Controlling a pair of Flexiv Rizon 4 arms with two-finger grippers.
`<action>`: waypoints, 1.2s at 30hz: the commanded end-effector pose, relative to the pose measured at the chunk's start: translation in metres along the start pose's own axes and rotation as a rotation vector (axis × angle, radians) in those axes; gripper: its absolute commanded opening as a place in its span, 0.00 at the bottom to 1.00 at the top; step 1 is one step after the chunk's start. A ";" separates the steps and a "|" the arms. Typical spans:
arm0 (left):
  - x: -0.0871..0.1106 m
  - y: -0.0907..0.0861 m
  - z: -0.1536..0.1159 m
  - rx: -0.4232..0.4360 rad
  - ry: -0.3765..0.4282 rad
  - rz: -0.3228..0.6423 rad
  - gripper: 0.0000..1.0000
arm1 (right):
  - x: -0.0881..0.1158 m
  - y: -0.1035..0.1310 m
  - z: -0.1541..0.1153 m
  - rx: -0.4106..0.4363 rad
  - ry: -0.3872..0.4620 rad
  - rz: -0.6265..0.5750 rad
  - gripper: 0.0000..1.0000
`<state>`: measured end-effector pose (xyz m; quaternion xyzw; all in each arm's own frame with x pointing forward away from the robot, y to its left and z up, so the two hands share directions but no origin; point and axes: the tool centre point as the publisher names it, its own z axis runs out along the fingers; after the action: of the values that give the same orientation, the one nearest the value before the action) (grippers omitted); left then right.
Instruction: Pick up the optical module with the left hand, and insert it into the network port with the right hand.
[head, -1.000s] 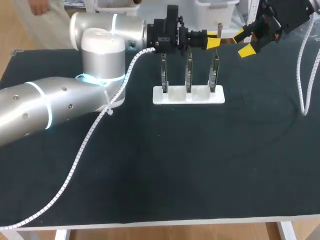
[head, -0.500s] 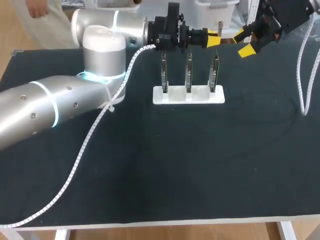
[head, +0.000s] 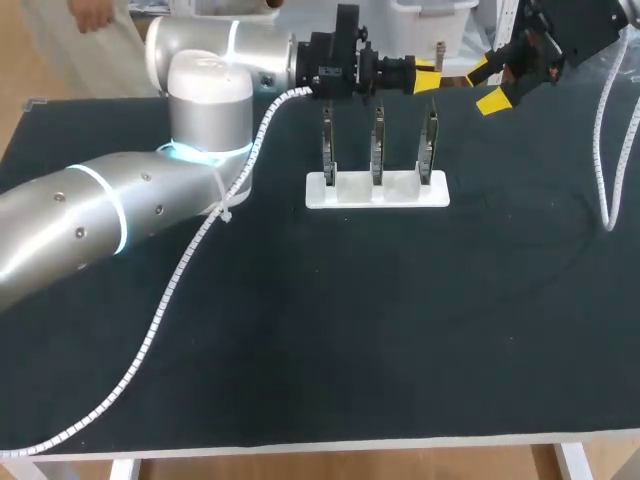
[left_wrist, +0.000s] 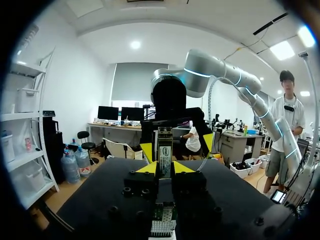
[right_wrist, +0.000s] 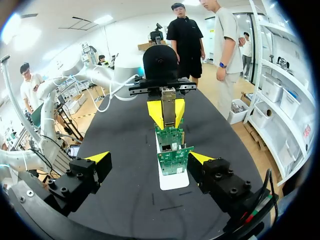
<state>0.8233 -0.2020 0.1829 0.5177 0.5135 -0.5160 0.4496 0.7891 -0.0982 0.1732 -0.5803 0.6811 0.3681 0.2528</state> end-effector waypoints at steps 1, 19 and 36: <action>0.000 0.002 0.001 0.000 0.000 0.000 0.00 | 0.000 0.003 0.000 0.007 0.000 0.000 1.00; 0.000 -0.003 -0.001 -0.009 -0.006 -0.009 0.00 | 0.000 0.003 0.000 0.007 0.000 0.000 1.00; 0.000 -0.014 -0.004 -0.010 -0.006 -0.013 0.00 | 0.000 0.003 0.000 0.007 0.000 0.000 1.00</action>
<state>0.8182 -0.2006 0.1828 0.5139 0.5142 -0.5230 0.4449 0.7891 -0.0982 0.1732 -0.5803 0.6811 0.3681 0.2528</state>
